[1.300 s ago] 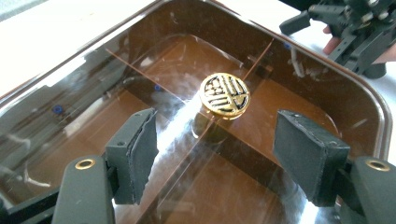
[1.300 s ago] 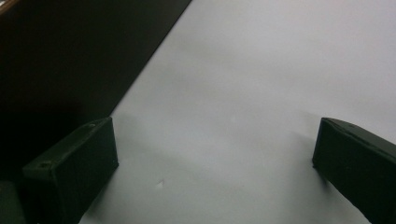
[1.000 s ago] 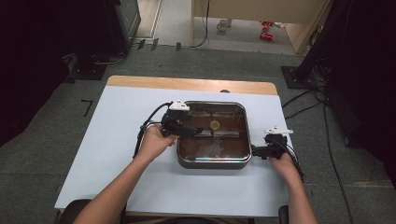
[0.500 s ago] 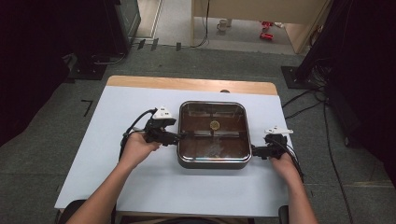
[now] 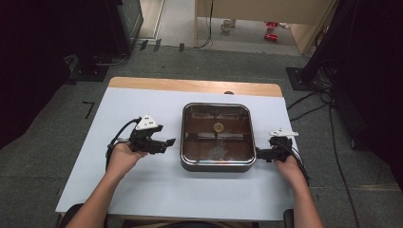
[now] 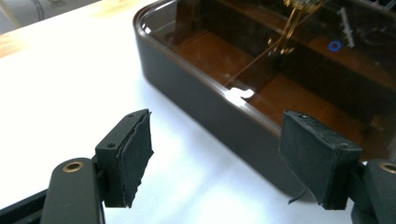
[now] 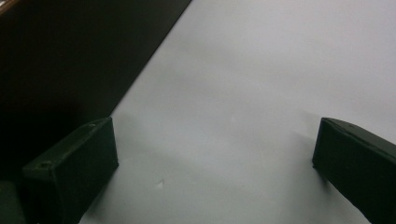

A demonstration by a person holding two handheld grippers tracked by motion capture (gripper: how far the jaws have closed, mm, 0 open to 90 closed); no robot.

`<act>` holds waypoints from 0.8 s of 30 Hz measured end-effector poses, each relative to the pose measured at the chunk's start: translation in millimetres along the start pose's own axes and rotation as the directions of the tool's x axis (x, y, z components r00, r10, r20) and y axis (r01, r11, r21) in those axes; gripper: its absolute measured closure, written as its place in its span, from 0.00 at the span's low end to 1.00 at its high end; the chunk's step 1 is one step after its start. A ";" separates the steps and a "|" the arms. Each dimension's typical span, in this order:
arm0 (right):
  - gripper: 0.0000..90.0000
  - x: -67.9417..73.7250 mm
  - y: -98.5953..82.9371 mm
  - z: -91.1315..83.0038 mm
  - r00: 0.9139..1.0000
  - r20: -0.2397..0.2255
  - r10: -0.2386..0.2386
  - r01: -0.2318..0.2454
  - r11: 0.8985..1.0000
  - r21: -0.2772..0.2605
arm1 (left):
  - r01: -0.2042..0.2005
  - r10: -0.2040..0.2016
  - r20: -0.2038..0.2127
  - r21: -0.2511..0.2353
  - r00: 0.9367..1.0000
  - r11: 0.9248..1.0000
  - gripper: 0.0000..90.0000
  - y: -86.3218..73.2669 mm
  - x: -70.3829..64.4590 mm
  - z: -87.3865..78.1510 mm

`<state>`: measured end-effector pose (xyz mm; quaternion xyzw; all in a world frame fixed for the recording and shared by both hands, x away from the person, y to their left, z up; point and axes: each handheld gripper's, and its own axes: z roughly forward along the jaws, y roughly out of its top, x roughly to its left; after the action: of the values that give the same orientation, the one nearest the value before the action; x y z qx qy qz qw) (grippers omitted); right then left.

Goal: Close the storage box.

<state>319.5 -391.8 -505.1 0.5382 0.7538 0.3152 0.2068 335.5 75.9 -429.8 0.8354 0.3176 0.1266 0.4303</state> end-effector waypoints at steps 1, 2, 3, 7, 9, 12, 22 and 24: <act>0.00 0.0 0.0 0.0 1.000 0.000 0.000 0.000 1.000 0.000 | 0.000 0.000 0.000 0.000 1.000 1.000 0.29 0.0 0.0 0.0; 0.00 0.0 0.0 0.0 1.000 0.000 0.000 0.000 1.000 0.000 | -0.001 0.001 -0.009 -0.005 1.000 1.000 0.29 -6.0 1.4 -1.5; 0.00 0.0 0.0 0.0 1.000 0.000 0.000 0.000 1.000 0.000 | -0.001 0.001 -0.009 -0.005 1.000 1.000 0.29 -6.0 1.4 -1.5; 0.00 0.0 0.0 0.0 1.000 0.000 0.000 0.000 1.000 0.000 | -0.024 0.024 -0.027 -0.003 0.999 1.000 0.28 -17.5 3.1 -4.4; 0.00 0.0 0.0 0.0 1.000 0.000 0.000 0.000 1.000 0.000 | -0.041 0.041 -0.040 0.005 0.998 0.999 0.28 -22.8 3.7 -4.9; 0.00 0.0 0.0 0.0 1.000 0.000 0.000 0.000 1.000 0.000 | -0.035 0.036 -0.045 0.016 0.998 0.999 0.27 -32.6 5.5 -4.7; 0.00 0.0 0.0 0.0 1.000 0.000 0.000 0.000 1.000 0.000 | 0.017 -0.014 -0.056 0.064 0.998 0.998 0.27 -45.9 12.3 7.9; 0.00 0.0 0.0 0.0 1.000 0.000 0.000 0.000 1.000 0.000 | 0.046 -0.043 -0.049 0.071 0.998 0.996 0.27 -48.7 17.8 14.9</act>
<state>319.6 -391.8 -505.1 0.5383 0.7538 0.3151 0.2067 335.8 98.6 -478.8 0.8399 0.3505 0.1254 0.3950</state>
